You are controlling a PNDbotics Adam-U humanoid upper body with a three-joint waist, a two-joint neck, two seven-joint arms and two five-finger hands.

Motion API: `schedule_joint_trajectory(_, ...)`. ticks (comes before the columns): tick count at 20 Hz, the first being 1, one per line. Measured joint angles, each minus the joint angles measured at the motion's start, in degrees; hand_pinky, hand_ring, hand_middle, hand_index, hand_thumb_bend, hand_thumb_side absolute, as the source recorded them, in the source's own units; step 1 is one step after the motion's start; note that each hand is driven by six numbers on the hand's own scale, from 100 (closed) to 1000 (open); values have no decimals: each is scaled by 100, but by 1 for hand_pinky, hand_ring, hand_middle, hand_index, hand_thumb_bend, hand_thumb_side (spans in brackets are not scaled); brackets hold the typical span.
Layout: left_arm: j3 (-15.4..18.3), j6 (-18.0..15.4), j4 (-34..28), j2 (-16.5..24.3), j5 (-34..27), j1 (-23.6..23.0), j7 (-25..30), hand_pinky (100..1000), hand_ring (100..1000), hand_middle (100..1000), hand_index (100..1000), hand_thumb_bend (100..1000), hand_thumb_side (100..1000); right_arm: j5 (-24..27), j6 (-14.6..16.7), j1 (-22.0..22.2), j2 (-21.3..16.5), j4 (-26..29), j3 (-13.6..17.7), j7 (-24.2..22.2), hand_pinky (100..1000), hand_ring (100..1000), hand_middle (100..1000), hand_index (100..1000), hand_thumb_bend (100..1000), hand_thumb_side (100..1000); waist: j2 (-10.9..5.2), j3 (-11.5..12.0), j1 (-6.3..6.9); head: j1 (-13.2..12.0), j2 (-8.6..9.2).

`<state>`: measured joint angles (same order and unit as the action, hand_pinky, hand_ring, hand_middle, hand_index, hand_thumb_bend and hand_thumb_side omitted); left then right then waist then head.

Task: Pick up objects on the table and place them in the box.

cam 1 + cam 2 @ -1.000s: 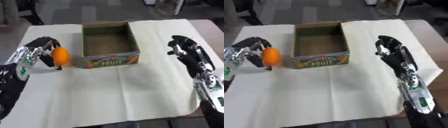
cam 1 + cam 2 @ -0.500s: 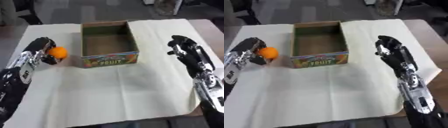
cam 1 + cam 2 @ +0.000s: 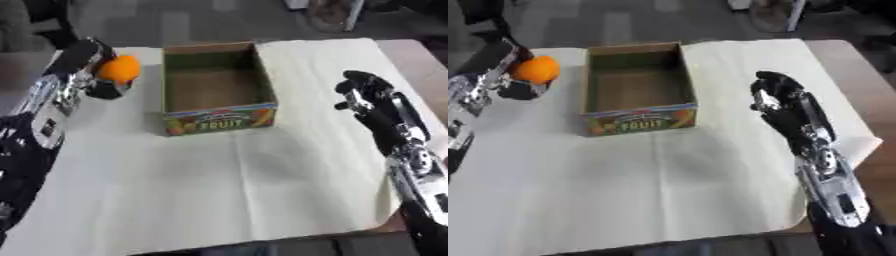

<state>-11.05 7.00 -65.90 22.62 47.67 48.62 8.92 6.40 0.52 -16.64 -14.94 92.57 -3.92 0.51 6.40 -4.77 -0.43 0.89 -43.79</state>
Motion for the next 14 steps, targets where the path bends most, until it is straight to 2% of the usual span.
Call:
schedule_joint_trajectory(5, -108, -29, 176, -242, -77, 384, -168, 552, 341, 326, 468, 276, 113, 0, -5, -53, 1, 0, -56, -56, 619, 776, 634, 791, 100, 382, 23, -222, 18, -97, 0)
schedule_joint_trajectory(10, -135, -129, 775, -591, 133, 600, -471, 561, 356, 340, 481, 283, 113, 0, -13, -113, 2, -1, -113, -112, 618, 776, 634, 791, 100, 387, 133, -459, 36, -207, 0)
schedule_joint_trajectory(14, -82, -203, 1296, -822, 349, 667, -698, 584, 402, 381, 519, 315, 114, 0, -15, -152, 3, -1, -144, -142, 618, 777, 634, 791, 100, 390, 227, -597, 62, -256, 0)
